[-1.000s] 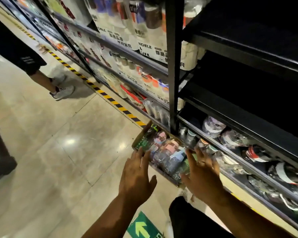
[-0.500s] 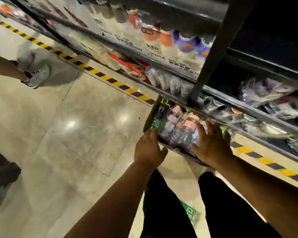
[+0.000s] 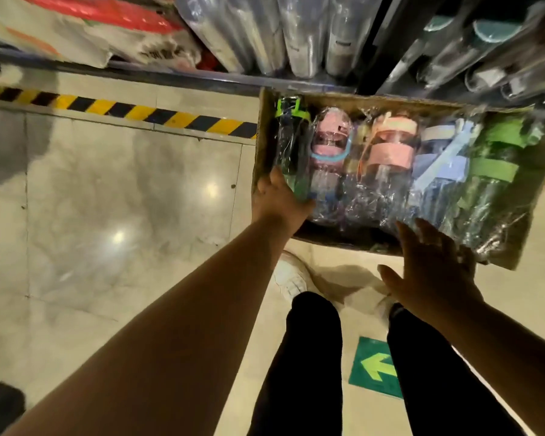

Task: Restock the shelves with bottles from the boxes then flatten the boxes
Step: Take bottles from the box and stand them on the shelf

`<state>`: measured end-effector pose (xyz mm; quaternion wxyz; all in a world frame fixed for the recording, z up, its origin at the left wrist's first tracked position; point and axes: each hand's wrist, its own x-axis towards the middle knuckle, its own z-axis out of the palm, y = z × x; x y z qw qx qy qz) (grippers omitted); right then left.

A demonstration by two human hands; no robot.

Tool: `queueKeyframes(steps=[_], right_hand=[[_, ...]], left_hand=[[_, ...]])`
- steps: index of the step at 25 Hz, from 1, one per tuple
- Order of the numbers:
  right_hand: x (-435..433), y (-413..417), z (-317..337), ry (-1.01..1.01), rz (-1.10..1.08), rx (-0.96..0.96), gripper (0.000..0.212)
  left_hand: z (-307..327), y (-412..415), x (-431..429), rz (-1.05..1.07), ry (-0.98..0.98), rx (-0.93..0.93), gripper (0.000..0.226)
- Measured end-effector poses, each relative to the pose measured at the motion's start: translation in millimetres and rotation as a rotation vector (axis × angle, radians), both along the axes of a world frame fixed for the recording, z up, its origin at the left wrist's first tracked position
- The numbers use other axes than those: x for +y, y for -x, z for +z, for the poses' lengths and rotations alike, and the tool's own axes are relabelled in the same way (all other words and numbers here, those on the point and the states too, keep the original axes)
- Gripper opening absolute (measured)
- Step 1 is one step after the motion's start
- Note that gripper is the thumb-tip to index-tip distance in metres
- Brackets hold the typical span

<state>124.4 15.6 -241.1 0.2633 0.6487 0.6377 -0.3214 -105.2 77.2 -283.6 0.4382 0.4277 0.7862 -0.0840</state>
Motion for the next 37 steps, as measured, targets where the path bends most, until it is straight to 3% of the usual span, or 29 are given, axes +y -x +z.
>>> queueKeyframes(steps=[7, 12, 16, 22, 27, 31, 34, 37], right_hand=[[-32.8, -5.3, -58.5, -0.005, -0.165, 0.074, 0.081], [-6.7, -9.8, -63.8, -0.169, -0.412, 0.119, 0.075], [29.3, -26.8, -78.2, -0.250, -0.722, 0.045, 0.092], [56.1, -25.5, -103.1, -0.166, -0.816, -0.119, 0.115], [70.1, -29.0, -120.2, -0.170, -0.799, -0.168, 0.124], [76.6, -39.2, -120.1, -0.144, -0.788, -0.070, 0.110], [74.2, -46.9, -112.0, -0.117, -0.888, 0.161, 0.072], [64.2, -52.0, -94.0, -0.134, -0.913, 0.275, 0.074]], left_hand=[[-65.4, -13.7, -8.9, 0.084, -0.059, 0.217, 0.119], [-76.0, -14.6, 5.5, 0.289, -0.054, 0.154, 0.110], [-93.3, -15.5, -2.9, 0.295, -0.058, 0.114, 0.117], [-81.5, -14.3, -13.0, 0.524, -0.237, -0.246, 0.099], [-50.2, -27.2, -27.3, 0.406, -0.313, -0.485, 0.088], [-42.8, -39.6, -20.7, 0.358, -0.270, -0.540, 0.084], [-39.4, -49.3, -15.6, 0.386, -0.258, -0.552, 0.086], [-19.8, -64.2, -16.0, 0.427, -0.194, -0.597, 0.078]])
